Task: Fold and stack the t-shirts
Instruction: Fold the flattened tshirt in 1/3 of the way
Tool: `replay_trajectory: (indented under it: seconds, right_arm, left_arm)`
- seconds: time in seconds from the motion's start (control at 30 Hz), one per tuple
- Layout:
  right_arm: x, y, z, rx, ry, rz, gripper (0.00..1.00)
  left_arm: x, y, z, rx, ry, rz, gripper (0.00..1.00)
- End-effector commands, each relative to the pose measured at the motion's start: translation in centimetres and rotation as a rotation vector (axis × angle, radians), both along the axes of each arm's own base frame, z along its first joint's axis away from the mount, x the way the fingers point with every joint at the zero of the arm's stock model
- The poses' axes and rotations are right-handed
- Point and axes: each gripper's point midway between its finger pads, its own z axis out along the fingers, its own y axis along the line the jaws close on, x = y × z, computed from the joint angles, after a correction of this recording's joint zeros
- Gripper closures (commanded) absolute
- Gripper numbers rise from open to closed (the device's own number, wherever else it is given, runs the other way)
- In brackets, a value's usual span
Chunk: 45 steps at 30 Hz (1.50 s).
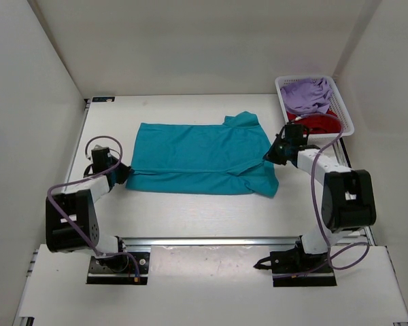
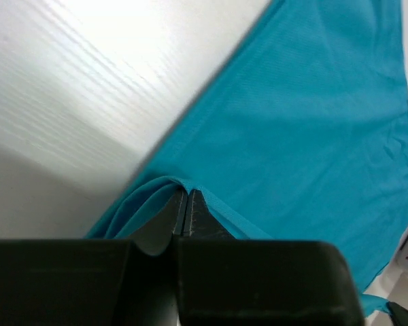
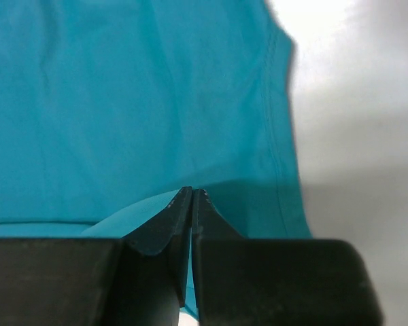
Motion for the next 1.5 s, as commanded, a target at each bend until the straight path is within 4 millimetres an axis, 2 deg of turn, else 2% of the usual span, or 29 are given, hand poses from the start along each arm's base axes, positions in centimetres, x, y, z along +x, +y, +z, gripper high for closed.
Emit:
replay_trajectory:
  seconds: [0.0, 0.03, 0.07, 0.1, 0.13, 0.17, 0.2, 0.23, 0.27, 0.33, 0.37, 0.4, 0.43, 0.47, 0.5, 0.57, 0.6, 0.63, 0.67, 0.7, 0.73, 0.77, 0.83, 0.9, 1.07, 1.17, 1.27, 1.33, 1.47]
  right_arm:
    - [3.2, 0.0, 1.4, -0.015, -0.079, 0.019, 1.0]
    - [3.3, 0.2, 0.9, -0.009, -0.064, 0.023, 1.0]
    - [3.6, 0.9, 1.1, -0.006, -0.071, 0.042, 1.0]
    - [4.2, 0.6, 1.7, -0.004, -0.089, 0.038, 1.0]
    - [4.1, 0.8, 1.3, -0.01, -0.078, 0.04, 1.0]
    - [5.0, 1.1, 2.6, -0.009, -0.108, 0.045, 1.0]
    - [5.0, 1.2, 2.3, -0.014, -0.102, 0.049, 1.0]
    - [5.6, 1.4, 3.3, -0.005, -0.122, 0.051, 0.99]
    - [5.4, 1.5, 3.4, -0.002, -0.114, 0.054, 0.93]
    - [5.2, 1.9, 3.9, -0.004, -0.131, 0.06, 0.83]
    - [5.2, 1.7, 4.7, -0.008, -0.149, 0.051, 0.76]
    - [4.6, 2.0, 5.0, -0.005, -0.155, 0.055, 0.74]
    - [3.6, 1.9, 4.4, -0.002, -0.139, 0.048, 0.7]
    - [2.2, 1.8, 3.9, 0.006, -0.14, 0.044, 0.65]
    - [1.8, 1.8, 5.3, 0.026, -0.194, 0.039, 0.64]
    - [-1.8, 1.1, 2.7, 0.025, -0.15, 0.02, 0.64]
    - [-3.2, 0.9, 2.3, 0.033, -0.155, 0.01, 0.67]
    - [-3.8, 0.8, 2.8, 0.04, -0.178, 0.018, 0.7]
    - [-5.3, 0.4, 1.5, 0.044, -0.151, 0.007, 0.8]
    - [-5.9, -0.1, 2.0, 0.043, -0.176, -0.005, 0.85]
    - [-7.1, -0.2, 1.5, 0.042, -0.176, -0.007, 0.88]
    - [-8.0, -0.9, 0.6, 0.021, -0.155, -0.032, 0.86]
    - [-8.7, -1.7, 0.8, -0.011, -0.184, -0.046, 0.77]
    - [-9.3, -2.3, 0.0, -0.007, -0.152, -0.054, 0.71]
    - [-9.9, -2.6, -1.7, -0.055, -0.098, -0.053, 0.66]
    - [-9.4, -1.9, -1.6, -0.016, -0.116, -0.017, 0.65]
    - [-9.1, -1.1, -2.0, -0.019, -0.093, 0.02, 0.67]
    - [-9.0, -0.5, -2.0, -0.024, -0.095, 0.037, 0.69]
    - [-8.5, -0.8, -2.3, -0.016, -0.076, 0.03, 0.78]
  left_arm:
    - [1.3, 1.1, 0.3, -0.024, -0.035, 0.034, 0.92]
    - [1.4, 1.3, 0.3, -0.025, -0.035, 0.043, 0.87]
    - [1.4, 1.4, 0.6, -0.025, -0.045, 0.041, 0.82]
    - [1.6, 1.5, 1.3, -0.025, -0.068, 0.054, 0.79]
    - [1.5, 1.4, 1.4, -0.023, -0.071, 0.051, 0.72]
    - [1.4, 1.7, 1.9, -0.008, -0.081, 0.055, 0.66]
    - [1.4, 1.8, 2.7, -0.004, -0.091, 0.059, 0.6]
    - [1.5, 2.1, 3.1, 0.008, -0.103, 0.059, 0.56]
    - [1.4, 2.2, 3.8, 0.014, -0.118, 0.058, 0.52]
    - [0.2, 2.4, 4.7, 0.033, -0.13, 0.055, 0.52]
    - [-0.5, 2.0, 4.1, 0.04, -0.117, 0.048, 0.54]
    - [-1.6, 1.8, 3.8, 0.038, -0.116, 0.045, 0.56]
    - [-2.3, 2.0, 3.3, 0.042, -0.107, 0.051, 0.56]
    - [-3.3, 1.2, 2.8, 0.031, -0.103, 0.032, 0.56]
    - [-4.2, 0.8, 2.1, 0.028, -0.098, 0.019, 0.55]
    - [-5.7, 0.0, 0.5, 0.003, -0.065, -0.004, 0.53]
    - [-6.4, -0.2, -0.3, 0.001, -0.051, -0.011, 0.51]
    - [-6.9, -0.2, -0.9, 0.003, -0.039, -0.01, 0.49]
    - [-6.9, -0.2, -0.9, 0.006, -0.043, -0.012, 0.49]
    - [-7.1, -0.1, -1.4, 0.003, -0.03, -0.003, 0.49]
    - [-7.2, -0.2, -1.8, -0.01, -0.014, -0.003, 0.49]
    - [-7.2, -0.4, -1.9, -0.03, -0.015, 0.001, 0.48]
    - [-6.6, -0.3, -1.9, -0.04, -0.005, 0.007, 0.48]
    - [-6.0, -0.6, -1.8, -0.03, -0.013, -0.001, 0.48]
    - [-5.4, -0.5, -2.0, -0.041, -0.025, 0.013, 0.59]
    - [-5.1, -0.5, -2.0, -0.038, -0.032, 0.015, 0.75]
    - [-5.0, -0.2, -2.0, -0.036, -0.037, 0.026, 0.92]
    - [-5.0, -0.2, -2.1, -0.035, -0.028, 0.032, 1.0]
    - [-4.4, -0.3, -1.8, -0.04, -0.048, 0.033, 1.0]
